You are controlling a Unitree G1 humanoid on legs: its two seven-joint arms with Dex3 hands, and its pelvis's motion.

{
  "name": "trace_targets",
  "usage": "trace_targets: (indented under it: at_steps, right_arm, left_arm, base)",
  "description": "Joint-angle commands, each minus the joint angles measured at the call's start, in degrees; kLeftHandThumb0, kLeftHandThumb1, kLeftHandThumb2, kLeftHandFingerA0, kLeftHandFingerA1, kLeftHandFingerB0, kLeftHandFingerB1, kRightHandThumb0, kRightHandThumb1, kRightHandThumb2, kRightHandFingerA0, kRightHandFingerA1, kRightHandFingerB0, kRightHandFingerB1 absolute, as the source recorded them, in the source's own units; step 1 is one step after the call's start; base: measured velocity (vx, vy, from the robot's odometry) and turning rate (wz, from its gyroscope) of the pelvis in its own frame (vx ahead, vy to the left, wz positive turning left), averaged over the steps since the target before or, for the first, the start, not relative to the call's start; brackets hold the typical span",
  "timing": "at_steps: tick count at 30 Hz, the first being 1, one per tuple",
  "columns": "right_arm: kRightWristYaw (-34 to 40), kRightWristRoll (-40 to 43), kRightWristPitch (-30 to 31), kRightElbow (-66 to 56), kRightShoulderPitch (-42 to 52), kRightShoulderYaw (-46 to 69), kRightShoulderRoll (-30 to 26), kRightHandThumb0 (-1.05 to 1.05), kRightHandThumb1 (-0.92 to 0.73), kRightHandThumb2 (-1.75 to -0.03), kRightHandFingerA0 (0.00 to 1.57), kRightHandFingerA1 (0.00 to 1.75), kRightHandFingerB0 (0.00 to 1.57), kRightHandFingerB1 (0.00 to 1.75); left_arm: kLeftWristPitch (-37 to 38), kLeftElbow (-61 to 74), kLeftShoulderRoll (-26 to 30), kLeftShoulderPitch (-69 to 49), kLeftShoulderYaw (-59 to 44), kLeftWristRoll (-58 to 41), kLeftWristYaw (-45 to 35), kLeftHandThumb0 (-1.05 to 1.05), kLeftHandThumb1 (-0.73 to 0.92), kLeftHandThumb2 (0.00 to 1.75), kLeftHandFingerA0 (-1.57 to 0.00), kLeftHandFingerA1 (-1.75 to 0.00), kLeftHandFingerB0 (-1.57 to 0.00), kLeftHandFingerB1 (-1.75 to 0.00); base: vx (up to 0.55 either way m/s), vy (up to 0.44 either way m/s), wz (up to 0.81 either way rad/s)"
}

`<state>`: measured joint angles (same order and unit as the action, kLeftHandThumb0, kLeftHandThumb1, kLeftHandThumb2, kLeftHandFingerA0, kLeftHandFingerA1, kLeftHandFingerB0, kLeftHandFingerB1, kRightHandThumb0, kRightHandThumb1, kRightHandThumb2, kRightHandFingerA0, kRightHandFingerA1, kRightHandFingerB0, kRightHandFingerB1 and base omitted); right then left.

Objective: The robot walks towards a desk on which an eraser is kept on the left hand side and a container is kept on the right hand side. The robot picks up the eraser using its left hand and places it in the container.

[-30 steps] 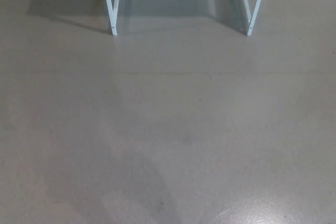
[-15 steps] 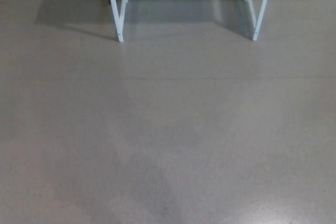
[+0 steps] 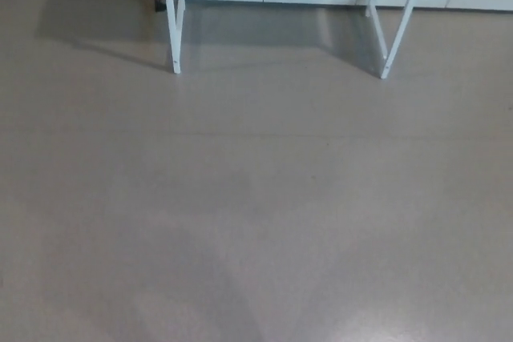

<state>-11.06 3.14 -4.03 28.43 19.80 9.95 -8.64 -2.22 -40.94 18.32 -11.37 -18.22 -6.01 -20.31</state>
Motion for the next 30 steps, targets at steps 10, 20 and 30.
trace_targets:
  at_steps: [10, 20, 30]
  right_arm:
    - [-0.03, -0.25, -1.38, 0.7, -0.56, -0.23, -1.28, -0.16, -0.41, -0.86, 0.44, 0.63, 0.23, 0.52]
    - [-0.23, -0.28, -1.9, 1.09, -0.63, -0.61, -1.54, -0.16, -0.42, -0.87, 0.44, 0.63, 0.22, 0.52]
    - [0.76, -1.51, -2.47, 1.33, -0.74, -1.48, -1.81, -0.17, -0.41, -0.87, 0.44, 0.63, 0.23, 0.52]
  left_arm:
    - [4.97, -1.93, 0.68, -0.07, 2.23, 0.9, 1.42, 0.0, 0.45, 0.88, -0.23, -0.53, -0.12, -0.47]
    - [6.44, -3.02, 1.14, -0.12, 3.69, 1.34, 2.09, -0.01, 0.46, 0.89, -0.21, -0.52, -0.12, -0.46]
    - [5.15, -0.5, 1.13, -0.95, 4.07, 0.98, 2.68, -0.01, 0.45, 0.89, -0.23, -0.53, -0.12, -0.46]
  base:
    - [0.27, -0.147, 0.12]
    - [0.25, -0.021, 0.0]
    - [0.33, 0.149, -0.04]
